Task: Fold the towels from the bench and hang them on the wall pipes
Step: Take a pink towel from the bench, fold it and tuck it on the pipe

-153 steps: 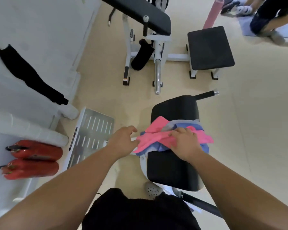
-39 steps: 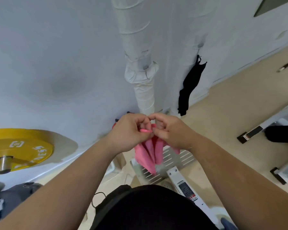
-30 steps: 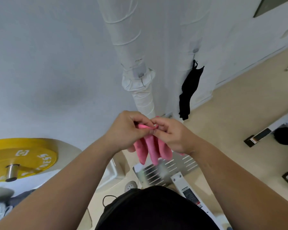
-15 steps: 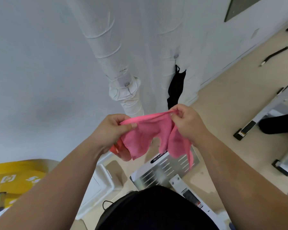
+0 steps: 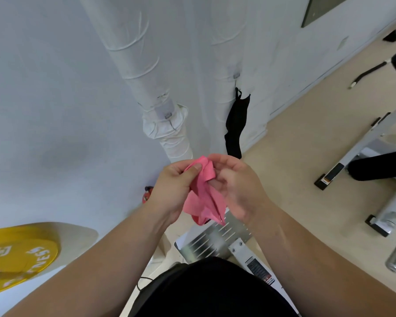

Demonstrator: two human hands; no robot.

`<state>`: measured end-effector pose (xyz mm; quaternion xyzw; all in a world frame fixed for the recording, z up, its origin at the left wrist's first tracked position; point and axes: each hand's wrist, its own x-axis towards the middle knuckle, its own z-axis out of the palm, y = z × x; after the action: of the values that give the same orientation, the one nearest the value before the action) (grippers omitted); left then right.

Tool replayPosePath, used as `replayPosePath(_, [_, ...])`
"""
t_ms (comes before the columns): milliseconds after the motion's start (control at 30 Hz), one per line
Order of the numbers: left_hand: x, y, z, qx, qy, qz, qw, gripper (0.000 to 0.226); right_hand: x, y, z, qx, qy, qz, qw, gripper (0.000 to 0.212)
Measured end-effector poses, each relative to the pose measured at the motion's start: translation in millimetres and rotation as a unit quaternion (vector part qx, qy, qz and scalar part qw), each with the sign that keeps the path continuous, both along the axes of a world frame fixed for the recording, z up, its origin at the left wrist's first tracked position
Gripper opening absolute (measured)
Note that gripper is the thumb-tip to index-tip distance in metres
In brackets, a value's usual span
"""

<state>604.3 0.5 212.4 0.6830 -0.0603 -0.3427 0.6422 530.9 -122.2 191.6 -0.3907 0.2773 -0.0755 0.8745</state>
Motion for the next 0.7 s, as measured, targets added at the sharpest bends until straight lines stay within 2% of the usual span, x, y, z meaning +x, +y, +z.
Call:
replayPosePath(133, [3.9, 4.3, 5.2, -0.021, 0.028, -0.006, 0.999, 0.025, -1.5, 1.7, -2.8, -0.164, -0.025, 0.019, 0.986, 0.035])
replayPosePath(267, [3.0, 7.9, 6.9, -0.054, 0.059, 0.002, 0.997, 0.023, -0.8, 0.2, 1.3, -0.272, -0.033, -0.012, 0.962, 0.020])
replayPosePath(333, [3.5, 8.7, 6.1, -0.059, 0.067, 0.025, 0.996, 0.026, -0.2, 0.0, 2.4, -0.340, -0.037, -0.027, 0.939, 0.015])
replayPosePath(500, [5.3, 10.2, 2.6, -0.052, 0.070, 0.077, 0.993, 0.035, 0.1, -2.3, 1.7, -0.503, -0.080, -0.006, 0.861, 0.021])
replayPosePath(533, [5.5, 11.1, 1.8, -0.054, 0.071, 0.086, 0.992, 0.037, -1.4, -3.4, 1.7, -0.521, -0.091, 0.002, 0.849, 0.022])
replayPosePath(600, [4.8, 13.3, 2.4, -0.054, 0.073, 0.094, 0.991, 0.030, -5.0, -4.3, 4.0, -0.511, -0.112, 0.034, 0.852, 0.022])
replayPosePath(633, [4.1, 14.6, 3.0, -0.049, 0.071, 0.087, 0.992, 0.022, -6.4, -4.6, 5.0, -0.505, -0.120, 0.048, 0.853, 0.021])
replayPosePath(700, [0.5, 15.9, 5.6, -0.039, 0.058, 0.054, 0.996, 0.023, -7.5, -4.2, 6.3, -0.504, -0.126, 0.054, 0.853, 0.016])
